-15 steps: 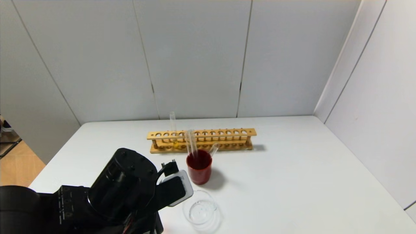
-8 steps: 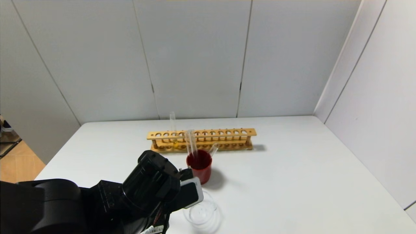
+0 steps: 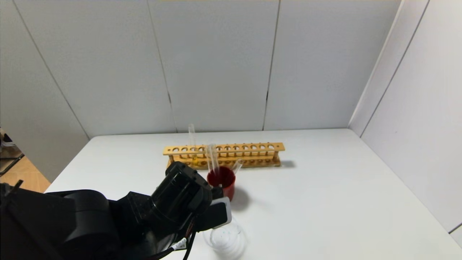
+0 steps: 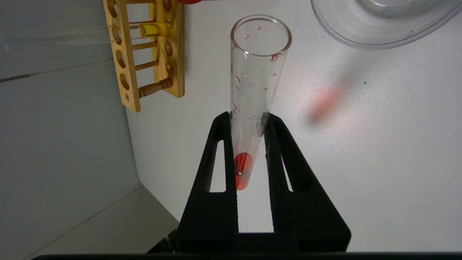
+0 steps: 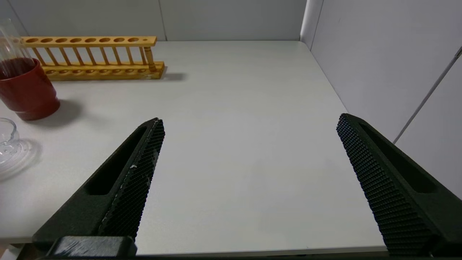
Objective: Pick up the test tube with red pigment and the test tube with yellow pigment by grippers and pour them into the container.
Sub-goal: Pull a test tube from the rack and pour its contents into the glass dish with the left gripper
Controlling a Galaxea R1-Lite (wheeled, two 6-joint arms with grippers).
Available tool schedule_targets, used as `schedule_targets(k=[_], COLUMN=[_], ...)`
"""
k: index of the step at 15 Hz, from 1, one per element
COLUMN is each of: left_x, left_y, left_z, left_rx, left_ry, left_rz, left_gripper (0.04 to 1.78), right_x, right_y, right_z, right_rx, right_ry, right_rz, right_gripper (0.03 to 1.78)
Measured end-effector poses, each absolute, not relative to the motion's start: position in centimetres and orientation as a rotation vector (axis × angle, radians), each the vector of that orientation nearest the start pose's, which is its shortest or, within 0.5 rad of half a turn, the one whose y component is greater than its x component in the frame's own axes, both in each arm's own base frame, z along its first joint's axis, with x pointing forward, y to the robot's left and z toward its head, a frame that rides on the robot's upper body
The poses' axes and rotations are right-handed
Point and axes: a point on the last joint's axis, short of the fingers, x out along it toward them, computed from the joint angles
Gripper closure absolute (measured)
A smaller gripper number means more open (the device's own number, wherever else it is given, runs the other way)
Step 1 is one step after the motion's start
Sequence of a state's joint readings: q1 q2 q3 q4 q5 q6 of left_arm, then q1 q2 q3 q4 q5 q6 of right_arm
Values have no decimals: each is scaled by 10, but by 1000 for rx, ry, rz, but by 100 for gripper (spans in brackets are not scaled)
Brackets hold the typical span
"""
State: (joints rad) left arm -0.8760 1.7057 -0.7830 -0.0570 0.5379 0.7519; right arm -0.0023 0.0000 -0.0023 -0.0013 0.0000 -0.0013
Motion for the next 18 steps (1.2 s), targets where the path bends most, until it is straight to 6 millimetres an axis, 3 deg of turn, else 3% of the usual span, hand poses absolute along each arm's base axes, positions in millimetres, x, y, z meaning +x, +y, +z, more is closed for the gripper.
schedule_targets(k=[9,18], left_x=[186,172], left_y=[-211,-217], left_z=[119,116], left_rx=[1403,1514], left_ry=[543,556], left_rz=[-531,-549], left_gripper=[152,152], right_x=[-23,-23], right_y=[0,0], right_z=[76,76], right_rx=[-1,-1], right_ry=[-4,-4], right_rz=[-2,-2], right_gripper=[7,7])
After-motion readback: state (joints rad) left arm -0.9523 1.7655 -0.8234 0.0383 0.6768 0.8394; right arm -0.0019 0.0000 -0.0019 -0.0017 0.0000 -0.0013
